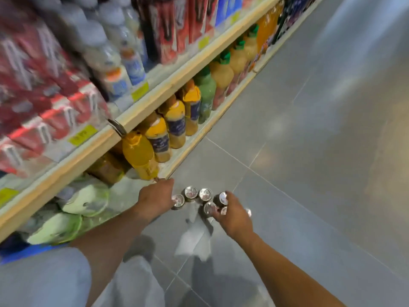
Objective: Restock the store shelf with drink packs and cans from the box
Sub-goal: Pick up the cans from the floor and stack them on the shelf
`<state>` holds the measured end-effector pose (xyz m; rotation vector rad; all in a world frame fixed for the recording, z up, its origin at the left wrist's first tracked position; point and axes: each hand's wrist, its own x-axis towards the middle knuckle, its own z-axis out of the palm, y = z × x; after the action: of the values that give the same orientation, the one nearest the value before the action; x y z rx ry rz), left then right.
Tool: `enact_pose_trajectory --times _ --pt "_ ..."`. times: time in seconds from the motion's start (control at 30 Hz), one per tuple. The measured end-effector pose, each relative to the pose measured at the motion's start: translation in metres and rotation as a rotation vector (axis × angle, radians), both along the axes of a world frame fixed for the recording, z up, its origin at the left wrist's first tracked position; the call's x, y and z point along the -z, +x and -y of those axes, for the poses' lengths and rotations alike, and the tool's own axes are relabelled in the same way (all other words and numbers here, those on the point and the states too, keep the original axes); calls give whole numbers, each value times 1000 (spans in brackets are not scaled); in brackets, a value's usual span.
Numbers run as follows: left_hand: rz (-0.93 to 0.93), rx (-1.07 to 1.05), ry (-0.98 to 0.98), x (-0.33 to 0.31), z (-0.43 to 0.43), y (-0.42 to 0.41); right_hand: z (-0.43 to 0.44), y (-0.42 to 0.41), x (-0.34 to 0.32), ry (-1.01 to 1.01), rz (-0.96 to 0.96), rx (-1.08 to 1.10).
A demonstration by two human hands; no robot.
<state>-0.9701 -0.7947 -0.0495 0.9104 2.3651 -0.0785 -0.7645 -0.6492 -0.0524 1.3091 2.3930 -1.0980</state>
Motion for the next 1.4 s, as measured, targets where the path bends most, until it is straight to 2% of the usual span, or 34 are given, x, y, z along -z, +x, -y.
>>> enact_pose_trajectory --times 0.13,0.33,0.57,0.77,0.9,1.07,1.27,1.4 --pt "159 20 -51 113 -5 -14 3 -8 107 14 74 -97" --pt "136 63 -57 200 -14 -6 6 -16 190 242 232 -233" --pt "-63 52 -11 223 -9 4 10 -27 211 320 278 -234" --pt "-94 48 -15 217 -11 5 10 -31 208 296 296 -174" --pt "-86 70 -52 193 -8 7 12 -26 193 306 310 -161" --pt "-61 97 -58 121 4 14 22 -16 133 317 334 -159" --pt "-51 105 -87 -9 17 18 33 -12 5 302 320 -153" --pt "-64 108 -64 -128 21 16 35 -14 -112 314 274 -147"
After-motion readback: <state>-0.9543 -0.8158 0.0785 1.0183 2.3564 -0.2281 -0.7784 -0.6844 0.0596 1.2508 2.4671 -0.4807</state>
